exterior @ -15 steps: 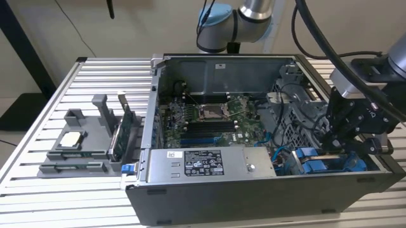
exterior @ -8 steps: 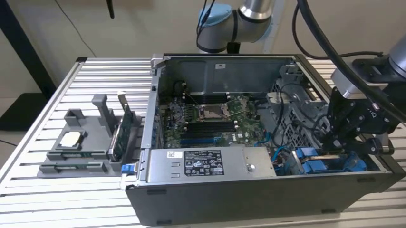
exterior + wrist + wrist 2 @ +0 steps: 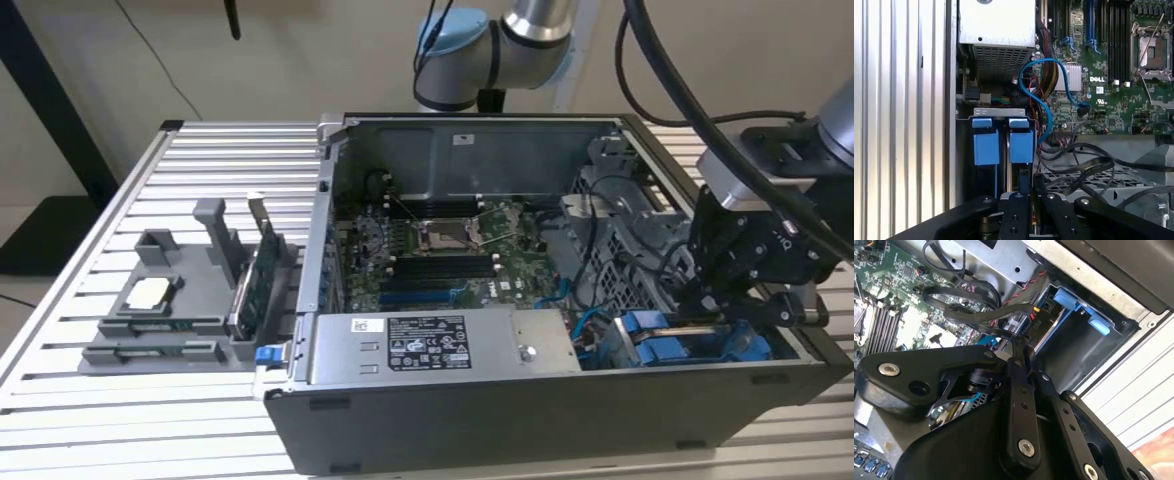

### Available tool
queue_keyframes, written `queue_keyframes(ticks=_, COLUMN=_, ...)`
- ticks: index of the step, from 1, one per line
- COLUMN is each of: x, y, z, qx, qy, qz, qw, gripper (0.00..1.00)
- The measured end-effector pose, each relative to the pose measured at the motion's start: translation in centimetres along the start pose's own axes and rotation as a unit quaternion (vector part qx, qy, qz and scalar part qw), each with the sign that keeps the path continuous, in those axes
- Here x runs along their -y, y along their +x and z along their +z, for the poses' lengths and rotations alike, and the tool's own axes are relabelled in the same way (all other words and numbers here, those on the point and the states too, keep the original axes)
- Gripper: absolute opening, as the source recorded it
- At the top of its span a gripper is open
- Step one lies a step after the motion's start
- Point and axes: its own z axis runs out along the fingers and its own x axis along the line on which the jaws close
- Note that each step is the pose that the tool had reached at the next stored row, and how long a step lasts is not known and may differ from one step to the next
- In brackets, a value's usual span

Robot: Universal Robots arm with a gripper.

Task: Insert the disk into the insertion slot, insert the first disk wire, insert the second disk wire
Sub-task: 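Insert the second disk wire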

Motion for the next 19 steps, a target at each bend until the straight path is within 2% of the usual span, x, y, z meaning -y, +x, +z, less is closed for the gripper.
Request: queue_keyframes(ticks=19, x=0.15, y=0.01, z=0.09, qx=0.0000, qy=0.0000, qz=0.000, qw=1.0000, gripper=0.16)
